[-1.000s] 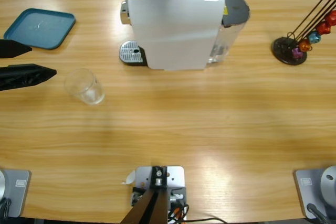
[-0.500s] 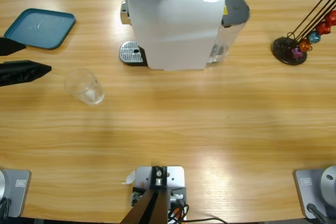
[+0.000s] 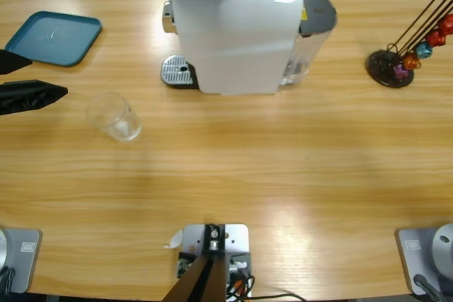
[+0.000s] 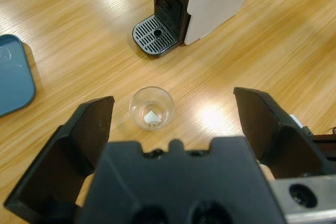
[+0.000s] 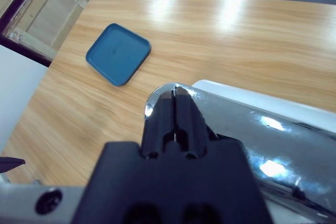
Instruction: Pour coffee
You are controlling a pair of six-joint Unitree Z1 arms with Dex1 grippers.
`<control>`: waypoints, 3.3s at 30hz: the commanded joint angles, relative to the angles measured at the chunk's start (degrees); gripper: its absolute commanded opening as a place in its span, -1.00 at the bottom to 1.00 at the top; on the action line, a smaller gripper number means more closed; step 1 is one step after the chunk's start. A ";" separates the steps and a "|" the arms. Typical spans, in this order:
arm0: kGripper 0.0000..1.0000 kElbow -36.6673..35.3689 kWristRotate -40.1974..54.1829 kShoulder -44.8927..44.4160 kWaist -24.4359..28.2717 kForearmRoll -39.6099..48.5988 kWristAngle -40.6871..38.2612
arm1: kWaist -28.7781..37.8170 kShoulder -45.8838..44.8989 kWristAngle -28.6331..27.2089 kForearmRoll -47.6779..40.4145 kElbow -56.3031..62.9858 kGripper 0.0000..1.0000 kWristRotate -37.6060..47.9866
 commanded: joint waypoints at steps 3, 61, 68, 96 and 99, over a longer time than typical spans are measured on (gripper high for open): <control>1.00 4.29 -0.87 -3.29 -0.10 0.41 0.99 | -0.75 9.69 3.86 2.82 8.44 -1.00 0.42; 1.00 36.58 -10.64 27.10 -10.42 -57.76 16.69 | 9.27 -20.70 0.73 10.43 11.04 1.00 -13.48; 0.78 36.62 -10.34 28.66 -7.70 -57.73 17.15 | 9.27 -20.32 2.86 9.76 11.45 0.94 -13.32; -1.00 34.77 -1.47 17.18 -6.24 -52.33 10.57 | 9.31 -21.99 3.14 9.26 12.52 0.84 -13.38; -1.00 32.70 1.49 15.64 -2.57 -51.33 6.65 | 9.27 -24.31 3.08 13.63 10.13 1.00 -15.27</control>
